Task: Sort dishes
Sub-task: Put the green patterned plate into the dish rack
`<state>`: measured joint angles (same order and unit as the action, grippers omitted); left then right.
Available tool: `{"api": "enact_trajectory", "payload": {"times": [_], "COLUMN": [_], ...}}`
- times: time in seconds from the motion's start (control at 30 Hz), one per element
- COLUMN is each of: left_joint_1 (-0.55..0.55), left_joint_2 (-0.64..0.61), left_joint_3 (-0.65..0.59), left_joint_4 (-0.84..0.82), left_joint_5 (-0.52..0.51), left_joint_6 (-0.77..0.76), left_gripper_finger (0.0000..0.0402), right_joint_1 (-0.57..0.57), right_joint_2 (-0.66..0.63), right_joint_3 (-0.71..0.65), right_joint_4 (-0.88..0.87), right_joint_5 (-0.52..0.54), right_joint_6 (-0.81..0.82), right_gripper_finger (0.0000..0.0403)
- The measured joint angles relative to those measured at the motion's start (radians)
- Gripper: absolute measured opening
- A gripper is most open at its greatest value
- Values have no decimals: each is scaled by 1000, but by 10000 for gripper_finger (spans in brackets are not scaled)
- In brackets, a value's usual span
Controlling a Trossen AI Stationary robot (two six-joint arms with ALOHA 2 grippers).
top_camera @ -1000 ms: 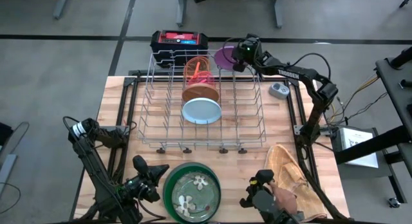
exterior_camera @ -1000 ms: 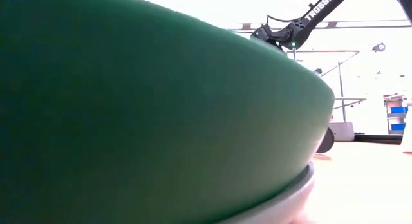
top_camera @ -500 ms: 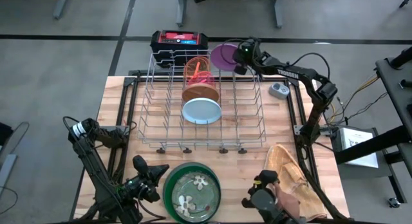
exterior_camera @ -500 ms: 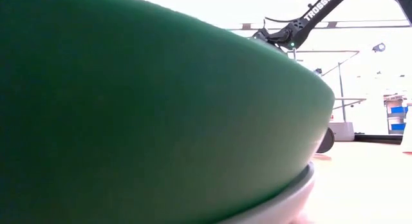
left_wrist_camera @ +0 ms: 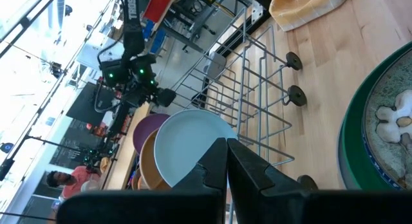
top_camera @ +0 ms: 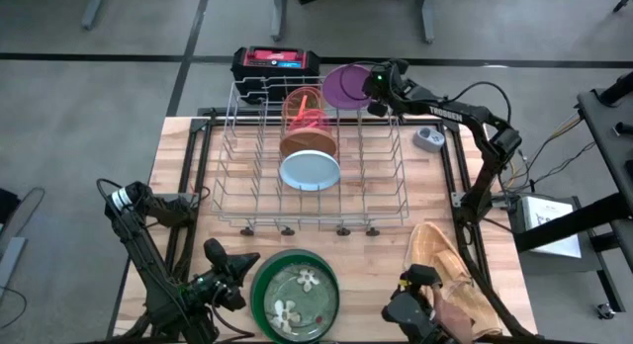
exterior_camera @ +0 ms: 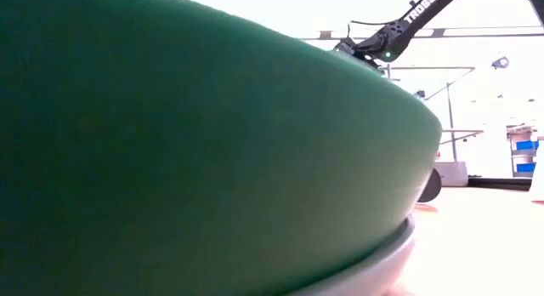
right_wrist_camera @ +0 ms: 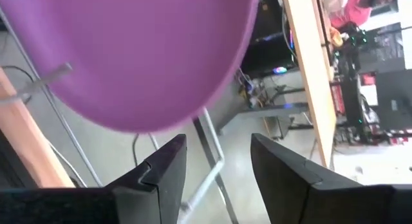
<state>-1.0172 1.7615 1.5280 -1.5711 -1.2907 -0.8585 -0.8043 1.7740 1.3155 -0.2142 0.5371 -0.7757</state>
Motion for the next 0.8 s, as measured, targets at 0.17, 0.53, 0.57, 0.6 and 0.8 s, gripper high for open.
{"api": "enact_trajectory", "payload": {"times": [0.17,0.53,0.57,0.6,0.8], "left_joint_1": [0,25,29,33,46], "left_joint_2": [0,0,0,0,-3], "left_joint_3": [0,0,0,0,62], "left_joint_4": [0,13,26,44,183], "left_joint_5": [0,47,78,109,323], "left_joint_6": [0,-46,-46,-46,-8], "left_gripper_finger": [0,0,0,0,0], "right_joint_1": [1,108,137,169,452], "right_joint_2": [-83,-420,-458,-494,-704], "right_joint_3": [0,-2,-12,-23,-122], "right_joint_4": [-186,-590,-599,-604,-579], "right_joint_5": [23,-211,-251,-277,-310], "right_joint_6": [97,717,756,791,974], "right_gripper_finger": [167,146,144,142,128]}}
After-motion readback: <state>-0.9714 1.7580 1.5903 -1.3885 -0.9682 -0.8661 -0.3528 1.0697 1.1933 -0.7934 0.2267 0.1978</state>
